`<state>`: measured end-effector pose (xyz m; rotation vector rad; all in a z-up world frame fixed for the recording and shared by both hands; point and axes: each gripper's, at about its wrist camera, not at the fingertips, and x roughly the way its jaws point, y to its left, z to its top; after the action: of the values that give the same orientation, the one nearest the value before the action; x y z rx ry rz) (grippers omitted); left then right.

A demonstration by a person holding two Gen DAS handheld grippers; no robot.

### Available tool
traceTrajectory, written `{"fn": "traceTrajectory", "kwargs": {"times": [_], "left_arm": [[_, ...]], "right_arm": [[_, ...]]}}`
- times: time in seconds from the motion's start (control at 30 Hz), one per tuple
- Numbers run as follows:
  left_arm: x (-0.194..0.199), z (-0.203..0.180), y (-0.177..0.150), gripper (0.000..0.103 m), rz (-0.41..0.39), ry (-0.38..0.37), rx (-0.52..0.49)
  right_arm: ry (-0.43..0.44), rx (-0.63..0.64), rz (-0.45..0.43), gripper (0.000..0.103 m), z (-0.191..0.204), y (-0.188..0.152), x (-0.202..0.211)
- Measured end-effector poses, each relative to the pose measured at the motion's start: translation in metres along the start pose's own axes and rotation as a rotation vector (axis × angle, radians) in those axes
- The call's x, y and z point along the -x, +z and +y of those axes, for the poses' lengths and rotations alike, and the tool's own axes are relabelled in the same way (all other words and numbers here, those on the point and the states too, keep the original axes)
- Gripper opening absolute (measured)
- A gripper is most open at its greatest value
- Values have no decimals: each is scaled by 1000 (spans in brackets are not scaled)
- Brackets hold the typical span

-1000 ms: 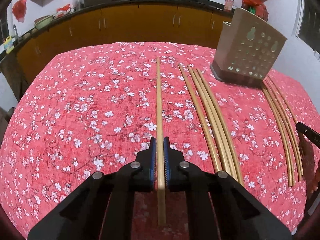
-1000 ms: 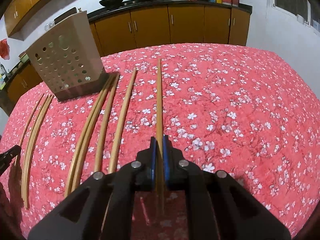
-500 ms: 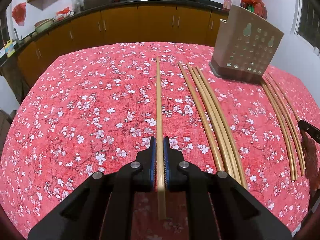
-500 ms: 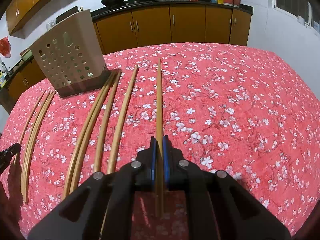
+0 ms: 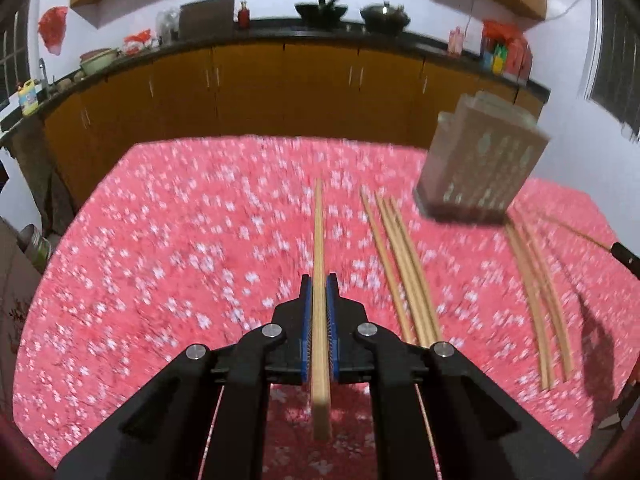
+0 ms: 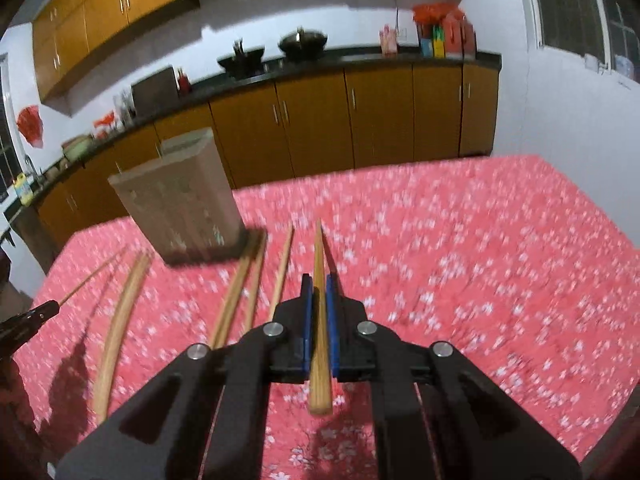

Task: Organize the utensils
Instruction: 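Lift the right tool's chopstick over the holder while the left tool carries its own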

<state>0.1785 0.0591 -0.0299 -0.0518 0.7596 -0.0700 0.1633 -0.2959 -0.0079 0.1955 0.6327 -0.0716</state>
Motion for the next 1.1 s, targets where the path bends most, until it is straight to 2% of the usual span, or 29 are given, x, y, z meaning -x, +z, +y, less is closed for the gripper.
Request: {"fn": "traceTrajectory", "kwargs": {"times": [0.27,0.47,0.63,0.77,0.9,1.03,1.1], "left_arm": [[44,4,27,8,-148,-33,49],[63,5,49,7,-231,-18,53],[78,5,80,7,-301,-7,57],[95,-4,107,7,-375,-23,60],[116,-21,138,7,-467,-78,80],[131,-44,154,7,-554,-148,106],[131,-53,154,7,-573,-173,111]], "right_arm": [[13,7,-139,8,4,25,35],[21,11,-192,8,8,45,45],[65,-9,-267,8,12,81,62],[141,-33,-374,8,21,120,90],[213,-45,-455,8,32,146,111],[258,-42,-482,8,41,159,112],[272,-37,-480,8,46,162,106]]}}
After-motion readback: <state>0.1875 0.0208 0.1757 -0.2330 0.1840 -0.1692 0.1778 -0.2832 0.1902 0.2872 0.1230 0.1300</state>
